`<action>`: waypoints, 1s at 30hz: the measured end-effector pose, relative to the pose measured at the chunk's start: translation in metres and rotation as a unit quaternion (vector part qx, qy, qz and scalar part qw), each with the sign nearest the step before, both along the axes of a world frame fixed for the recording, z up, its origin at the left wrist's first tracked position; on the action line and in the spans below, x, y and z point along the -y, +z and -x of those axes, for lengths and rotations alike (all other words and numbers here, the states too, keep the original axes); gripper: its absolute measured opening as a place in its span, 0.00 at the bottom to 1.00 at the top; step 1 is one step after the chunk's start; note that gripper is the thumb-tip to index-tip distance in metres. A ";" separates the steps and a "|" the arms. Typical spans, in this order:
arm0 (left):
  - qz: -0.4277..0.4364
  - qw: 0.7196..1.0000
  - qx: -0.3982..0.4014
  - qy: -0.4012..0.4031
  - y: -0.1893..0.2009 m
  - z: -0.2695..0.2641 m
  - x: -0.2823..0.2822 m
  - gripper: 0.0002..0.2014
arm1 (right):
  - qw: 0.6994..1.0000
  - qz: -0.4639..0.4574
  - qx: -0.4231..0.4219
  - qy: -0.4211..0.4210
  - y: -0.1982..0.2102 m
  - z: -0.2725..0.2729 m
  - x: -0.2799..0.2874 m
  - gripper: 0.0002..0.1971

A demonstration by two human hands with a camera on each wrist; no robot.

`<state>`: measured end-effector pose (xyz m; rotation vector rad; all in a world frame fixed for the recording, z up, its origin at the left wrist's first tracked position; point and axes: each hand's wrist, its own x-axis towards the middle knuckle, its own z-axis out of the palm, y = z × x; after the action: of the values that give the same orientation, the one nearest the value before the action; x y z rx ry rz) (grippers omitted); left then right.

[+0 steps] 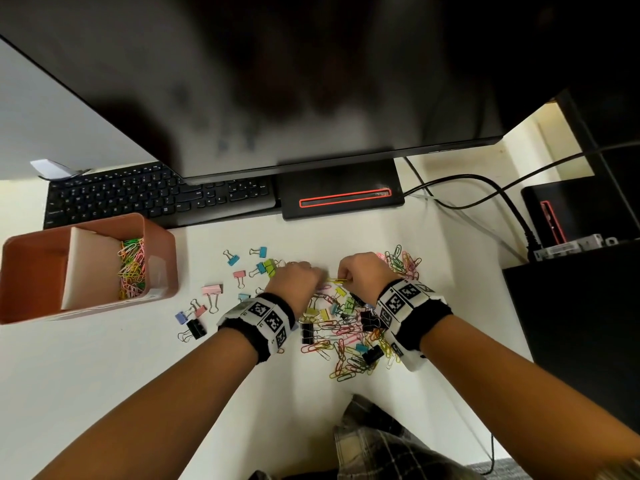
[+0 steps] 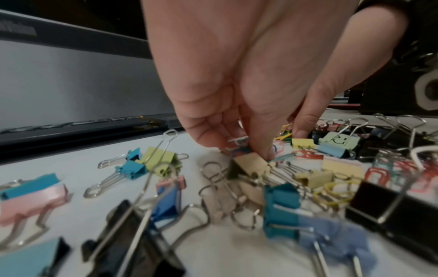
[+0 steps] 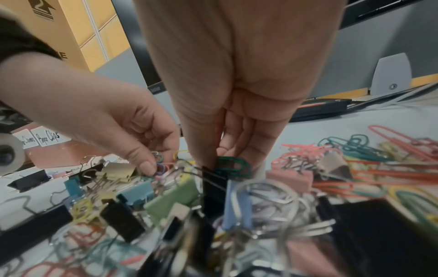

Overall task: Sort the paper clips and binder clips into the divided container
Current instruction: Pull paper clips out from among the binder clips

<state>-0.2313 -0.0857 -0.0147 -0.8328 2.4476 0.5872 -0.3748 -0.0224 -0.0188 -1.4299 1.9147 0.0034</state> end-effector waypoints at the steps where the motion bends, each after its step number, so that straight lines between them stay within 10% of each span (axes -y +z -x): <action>1: 0.012 1.000 0.014 -0.021 0.001 0.000 -0.001 0.24 | 1.000 0.000 0.002 0.004 0.001 -0.001 -0.001 0.08; 5: 0.006 0.999 0.009 -0.030 -0.007 -0.006 0.002 0.34 | 1.000 -0.011 -0.004 0.012 0.002 -0.003 0.003 0.09; 9: -0.034 0.984 -0.125 0.118 0.003 -0.023 0.011 0.07 | 1.000 -0.018 -0.006 0.012 0.009 0.000 0.006 0.09; 14: -0.022 0.933 -0.254 0.252 0.044 -0.075 0.041 0.03 | 0.998 0.062 0.002 -0.012 0.036 -0.016 0.022 0.09; 26: 0.089 0.896 -0.187 0.394 0.077 -0.224 0.123 0.11 | 0.970 0.208 0.120 -0.028 0.092 -0.214 0.136 0.06; 30: 0.053 0.904 -0.178 0.386 0.072 -0.242 0.131 0.17 | 0.968 0.170 0.164 -0.084 0.077 -0.253 0.150 0.22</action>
<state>0.0111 -0.2169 0.0577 -1.9185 2.4055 0.9503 -0.1221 -0.1727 0.0583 -1.3730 1.8053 -0.6316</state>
